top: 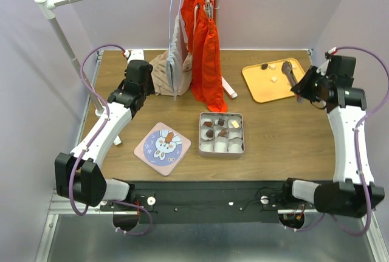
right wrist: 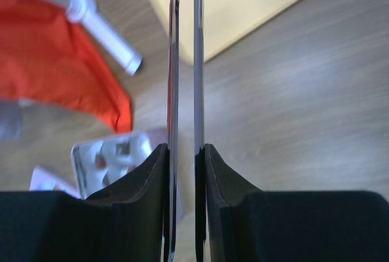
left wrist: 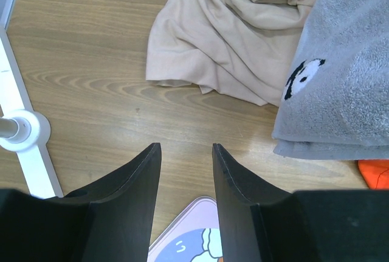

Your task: Pack the chocolate

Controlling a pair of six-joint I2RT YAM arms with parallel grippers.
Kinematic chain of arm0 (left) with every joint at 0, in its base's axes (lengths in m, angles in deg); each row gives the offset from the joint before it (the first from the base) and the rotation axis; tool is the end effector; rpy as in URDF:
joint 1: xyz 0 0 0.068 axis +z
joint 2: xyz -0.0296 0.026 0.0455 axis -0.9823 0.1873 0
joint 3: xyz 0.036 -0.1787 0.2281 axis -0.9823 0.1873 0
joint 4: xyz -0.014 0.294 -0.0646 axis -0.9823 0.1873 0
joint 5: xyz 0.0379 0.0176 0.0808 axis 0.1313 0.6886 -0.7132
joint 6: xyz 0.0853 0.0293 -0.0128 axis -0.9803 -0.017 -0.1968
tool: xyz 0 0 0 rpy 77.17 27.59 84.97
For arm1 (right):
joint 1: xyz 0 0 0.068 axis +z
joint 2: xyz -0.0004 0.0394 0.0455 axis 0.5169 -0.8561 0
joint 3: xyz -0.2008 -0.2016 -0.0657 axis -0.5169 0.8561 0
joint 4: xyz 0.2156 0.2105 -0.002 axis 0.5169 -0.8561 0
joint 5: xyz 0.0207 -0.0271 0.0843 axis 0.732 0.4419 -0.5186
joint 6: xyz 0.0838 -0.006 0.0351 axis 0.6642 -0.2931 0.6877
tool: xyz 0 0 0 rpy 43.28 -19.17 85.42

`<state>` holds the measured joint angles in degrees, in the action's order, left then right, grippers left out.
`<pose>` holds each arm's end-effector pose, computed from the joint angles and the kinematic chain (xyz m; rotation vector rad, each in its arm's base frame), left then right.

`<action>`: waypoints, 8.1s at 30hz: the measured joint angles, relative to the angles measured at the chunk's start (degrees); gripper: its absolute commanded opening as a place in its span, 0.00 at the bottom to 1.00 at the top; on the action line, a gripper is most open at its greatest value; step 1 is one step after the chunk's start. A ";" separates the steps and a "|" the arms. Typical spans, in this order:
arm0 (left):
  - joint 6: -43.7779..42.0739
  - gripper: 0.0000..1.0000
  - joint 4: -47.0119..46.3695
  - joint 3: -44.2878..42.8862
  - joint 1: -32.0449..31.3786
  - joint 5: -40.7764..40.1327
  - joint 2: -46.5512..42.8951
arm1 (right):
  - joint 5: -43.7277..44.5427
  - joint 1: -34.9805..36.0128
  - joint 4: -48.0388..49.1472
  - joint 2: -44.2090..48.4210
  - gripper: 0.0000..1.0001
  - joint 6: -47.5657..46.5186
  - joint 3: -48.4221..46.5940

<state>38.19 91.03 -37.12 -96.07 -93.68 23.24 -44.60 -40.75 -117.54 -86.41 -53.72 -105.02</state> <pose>0.3671 -0.0821 0.3144 -0.2536 2.0871 -0.0090 0.3313 -0.0445 0.3769 0.4848 2.2231 0.2453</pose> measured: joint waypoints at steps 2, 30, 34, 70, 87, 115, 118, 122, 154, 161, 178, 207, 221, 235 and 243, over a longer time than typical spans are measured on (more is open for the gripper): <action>0.00 0.49 0.00 0.00 0.02 0.00 -0.17 | -2.40 1.05 -4.11 4.33 0.18 -0.26 1.33; 2.64 0.49 0.37 -1.01 0.31 0.00 -0.55 | -14.38 21.16 -24.24 13.62 0.19 1.05 9.07; 2.64 0.49 0.48 -1.01 0.31 -0.02 -0.55 | -11.96 24.41 -25.51 11.50 0.19 1.07 9.05; 2.56 0.49 0.44 -1.01 0.42 -0.15 0.11 | -6.32 27.63 -27.30 9.40 0.20 1.11 7.50; 2.54 0.49 0.44 -1.01 0.74 -0.15 0.11 | -6.34 29.35 -27.32 8.13 0.40 1.18 7.50; 1.92 0.49 0.42 -1.01 1.09 -0.15 0.11 | 14.88 29.53 -24.41 4.98 0.37 5.92 -3.08; 1.29 0.49 0.42 -1.01 1.31 -0.26 0.11 | 19.28 28.79 -21.64 1.84 0.38 6.71 -4.07; 0.85 0.49 0.39 -1.01 1.86 0.02 0.11 | 22.56 22.75 -15.21 -3.23 0.39 6.56 -5.73; 0.85 0.49 -1.57 -0.09 1.92 6.58 1.99 | 21.16 1.60 2.27 -19.28 0.49 3.28 -2.93; 0.85 0.49 -1.57 -0.09 1.92 6.56 2.10 | 19.19 0.04 4.04 -20.20 0.49 3.23 -0.42; 0.85 0.49 -1.57 -0.09 1.92 6.56 2.36 | 16.55 -1.01 6.67 -21.18 0.49 2.71 0.13; 0.87 0.48 -1.29 -0.09 2.03 5.38 1.88 | 6.91 -1.88 3.91 -12.37 0.15 1.20 2.29; 0.85 0.48 -1.18 -1.31 2.58 3.32 2.03 | -9.57 15.89 -10.16 9.03 0.15 5.46 6.36; 0.90 0.48 -0.83 -2.05 2.64 1.33 2.36 | -15.72 26.12 -19.87 12.59 0.16 7.69 10.88; 0.92 0.48 -0.44 -3.52 2.67 1.03 3.43 | -18.23 27.39 -23.87 12.81 0.16 5.35 13.33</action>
<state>39.11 90.59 -40.64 -93.40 -92.65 26.67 -62.83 -13.36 -141.40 -73.60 -48.36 -91.69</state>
